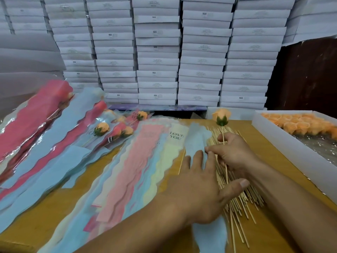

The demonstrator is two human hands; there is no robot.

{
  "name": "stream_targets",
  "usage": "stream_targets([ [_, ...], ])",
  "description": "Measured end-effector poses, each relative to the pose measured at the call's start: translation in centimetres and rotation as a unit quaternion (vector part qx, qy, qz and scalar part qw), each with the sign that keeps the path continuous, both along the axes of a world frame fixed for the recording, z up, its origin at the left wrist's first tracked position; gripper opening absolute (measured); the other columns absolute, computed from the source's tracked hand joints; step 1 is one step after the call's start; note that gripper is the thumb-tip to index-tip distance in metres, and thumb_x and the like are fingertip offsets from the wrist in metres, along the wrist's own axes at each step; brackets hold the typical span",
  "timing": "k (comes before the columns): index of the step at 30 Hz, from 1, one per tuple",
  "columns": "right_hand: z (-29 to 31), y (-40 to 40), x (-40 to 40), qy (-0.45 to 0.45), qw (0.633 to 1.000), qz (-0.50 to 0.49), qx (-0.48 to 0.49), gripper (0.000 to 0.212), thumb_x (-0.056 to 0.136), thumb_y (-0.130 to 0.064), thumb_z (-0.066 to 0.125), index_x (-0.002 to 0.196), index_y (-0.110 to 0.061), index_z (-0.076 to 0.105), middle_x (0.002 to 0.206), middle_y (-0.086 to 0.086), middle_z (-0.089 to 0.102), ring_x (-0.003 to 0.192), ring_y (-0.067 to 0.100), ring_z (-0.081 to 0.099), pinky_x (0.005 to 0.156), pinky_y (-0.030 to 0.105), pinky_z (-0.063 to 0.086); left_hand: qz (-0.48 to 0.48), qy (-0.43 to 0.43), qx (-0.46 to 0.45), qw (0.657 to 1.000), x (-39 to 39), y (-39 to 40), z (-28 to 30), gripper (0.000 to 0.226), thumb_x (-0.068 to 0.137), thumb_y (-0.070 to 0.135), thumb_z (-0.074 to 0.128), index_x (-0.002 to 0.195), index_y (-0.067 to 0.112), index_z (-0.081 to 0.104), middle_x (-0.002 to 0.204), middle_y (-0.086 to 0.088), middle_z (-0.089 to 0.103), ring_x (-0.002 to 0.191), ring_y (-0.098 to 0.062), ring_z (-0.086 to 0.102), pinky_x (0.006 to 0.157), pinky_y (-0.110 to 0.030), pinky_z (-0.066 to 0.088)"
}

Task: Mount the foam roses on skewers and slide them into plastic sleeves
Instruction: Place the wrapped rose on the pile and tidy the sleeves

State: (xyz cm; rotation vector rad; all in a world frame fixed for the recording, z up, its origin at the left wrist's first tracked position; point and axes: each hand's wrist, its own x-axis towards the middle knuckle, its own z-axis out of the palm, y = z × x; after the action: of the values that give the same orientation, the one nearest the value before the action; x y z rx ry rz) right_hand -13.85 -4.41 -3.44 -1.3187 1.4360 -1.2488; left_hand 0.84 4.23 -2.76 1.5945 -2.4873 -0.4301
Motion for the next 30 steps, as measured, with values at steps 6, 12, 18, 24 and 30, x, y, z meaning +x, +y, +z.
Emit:
stream_targets([
  [6,0.5,0.2,0.1,-0.023,1.0,0.012,0.005,0.034,0.084,-0.006,0.078,0.101,-0.015,0.05,0.068,0.007,0.069,0.041,0.015,0.046,0.04,0.022,0.03,0.084,0.154,-0.048,0.983,1.2,-4.4,0.5,0.102,0.076,0.083,0.018,0.157,0.029,-0.012,0.167,-0.006,-0.008,0.153,-0.025,-0.01,0.121,-0.054,0.011],
  [12,0.5,0.4,0.1,-0.006,0.999,0.049,0.003,0.036,0.082,-0.007,0.08,0.099,-0.012,0.048,0.058,0.004,0.067,0.031,0.012,0.036,0.033,0.017,0.024,0.261,0.293,0.008,0.92,2.3,-11.4,1.5,0.091,0.097,0.064,0.039,0.159,0.013,-0.005,0.165,-0.014,0.01,0.149,-0.039,0.014,0.12,-0.052,0.02],
  [18,0.8,0.6,0.0,-0.024,0.998,0.061,0.009,0.037,0.083,-0.008,0.08,0.103,-0.011,0.05,0.076,0.016,0.067,0.032,0.01,0.037,0.032,0.017,0.024,0.219,0.551,0.232,0.771,4.8,-14.2,2.2,0.042,0.096,0.038,0.062,0.121,0.005,0.054,0.104,-0.013,0.064,0.085,-0.026,0.064,0.08,-0.039,0.057],
  [24,0.9,0.6,-0.2,-0.034,0.997,0.063,0.007,0.036,0.083,-0.006,0.079,0.092,-0.014,0.045,0.067,0.009,0.068,0.032,0.01,0.036,0.032,0.017,0.023,0.154,0.648,0.29,0.688,6.8,-14.2,0.3,0.018,0.088,-0.005,0.065,0.105,-0.001,0.061,0.087,-0.016,0.069,0.068,-0.022,0.069,0.058,-0.027,0.059],
  [30,1.1,1.0,-0.1,-0.075,0.988,0.129,-0.033,0.037,0.085,-0.005,0.077,0.091,-0.015,0.042,0.066,0.006,0.068,0.031,0.01,0.035,0.032,0.017,0.022,0.123,0.611,0.227,0.749,6.2,-13.4,-1.5,0.034,0.085,0.019,0.075,0.112,0.004,0.061,0.102,-0.017,0.052,0.091,-0.027,0.044,0.072,-0.035,0.048],
])
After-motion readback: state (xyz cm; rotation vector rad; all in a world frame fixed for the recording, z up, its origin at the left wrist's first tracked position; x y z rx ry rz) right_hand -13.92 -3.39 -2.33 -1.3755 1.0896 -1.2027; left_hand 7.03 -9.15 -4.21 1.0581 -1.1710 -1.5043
